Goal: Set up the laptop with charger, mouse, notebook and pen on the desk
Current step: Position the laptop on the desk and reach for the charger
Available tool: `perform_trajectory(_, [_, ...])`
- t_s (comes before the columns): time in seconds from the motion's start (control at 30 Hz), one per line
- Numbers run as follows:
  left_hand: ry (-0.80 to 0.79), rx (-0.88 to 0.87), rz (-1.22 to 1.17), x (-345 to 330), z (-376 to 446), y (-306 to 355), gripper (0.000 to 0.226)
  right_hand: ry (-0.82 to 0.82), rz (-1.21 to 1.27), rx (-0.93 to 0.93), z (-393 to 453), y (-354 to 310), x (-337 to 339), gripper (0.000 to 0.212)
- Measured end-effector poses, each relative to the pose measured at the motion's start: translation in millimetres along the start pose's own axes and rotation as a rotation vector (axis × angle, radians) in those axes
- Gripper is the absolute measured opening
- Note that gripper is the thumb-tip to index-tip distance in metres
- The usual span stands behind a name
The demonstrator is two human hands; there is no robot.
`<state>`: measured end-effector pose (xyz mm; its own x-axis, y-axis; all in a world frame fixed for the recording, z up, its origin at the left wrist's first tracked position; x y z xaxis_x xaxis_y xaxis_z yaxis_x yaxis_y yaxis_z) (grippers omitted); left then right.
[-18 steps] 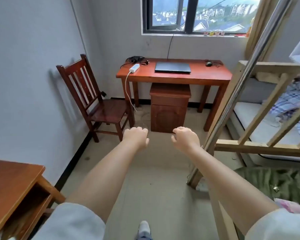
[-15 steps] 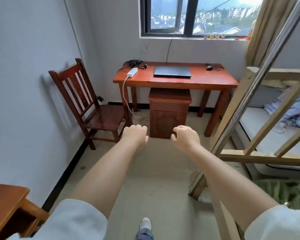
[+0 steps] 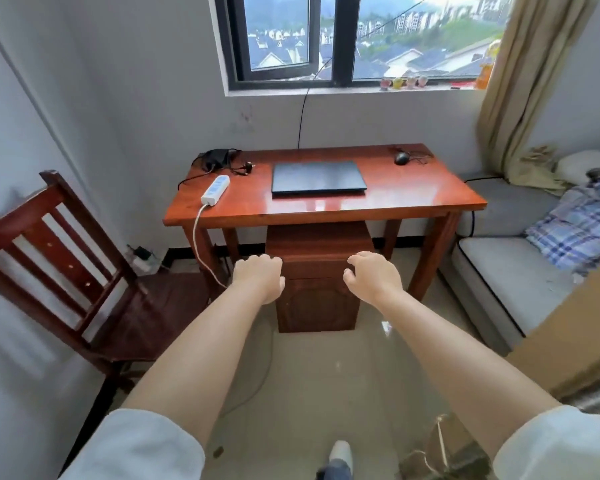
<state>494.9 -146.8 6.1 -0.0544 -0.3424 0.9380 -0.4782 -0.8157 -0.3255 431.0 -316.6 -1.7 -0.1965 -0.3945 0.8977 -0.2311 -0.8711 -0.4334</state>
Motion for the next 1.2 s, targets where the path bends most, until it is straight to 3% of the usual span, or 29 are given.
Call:
perform_trajectory(0.33, [0.01, 0.042, -0.007, 19, 252, -19, 0.035, 0.035, 0.049, 0.005, 258, 51, 1, 0.032])
perform_trajectory(0.5, [-0.055, 0.07, -0.044, 5, 344, -28, 0.033, -0.034, 0.07, -0.068, 347, 84, -16, 0.033])
perform_trajectory(0.73, [-0.179, 0.178, -0.183, -37, 482, -47, 0.035, -0.107, 0.087, -0.252, 468, 145, -47, 0.033])
perform_trajectory(0.93, [-0.245, 0.279, -0.293, -76, 601, -59, 0.039, -0.178, 0.115, -0.538, 567, 195, -87, 0.042])
perform_trajectory(1.07, [-0.319, 0.458, -0.45, -104, 655, -73, 0.052, -0.123, 0.168, -0.703, 612, 218, -116, 0.055])
perform_trajectory(1.2, [-0.323, 0.619, -0.654, -130, 692, -80, 0.054, 0.006, 0.275, -0.788, 649, 238, -132, 0.052])
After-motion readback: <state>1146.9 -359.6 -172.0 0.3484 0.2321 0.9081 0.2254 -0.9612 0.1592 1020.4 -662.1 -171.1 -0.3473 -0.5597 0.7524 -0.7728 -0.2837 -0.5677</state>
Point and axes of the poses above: each hand's wrist, its own z-axis towards the middle knuckle, its own x-axis out of the back of the hand, y = z × x, the point moved 4 cm from there along z, towards the middle knuckle, and after that the axes turned 12 degrees about z, right-handed, at the moved point
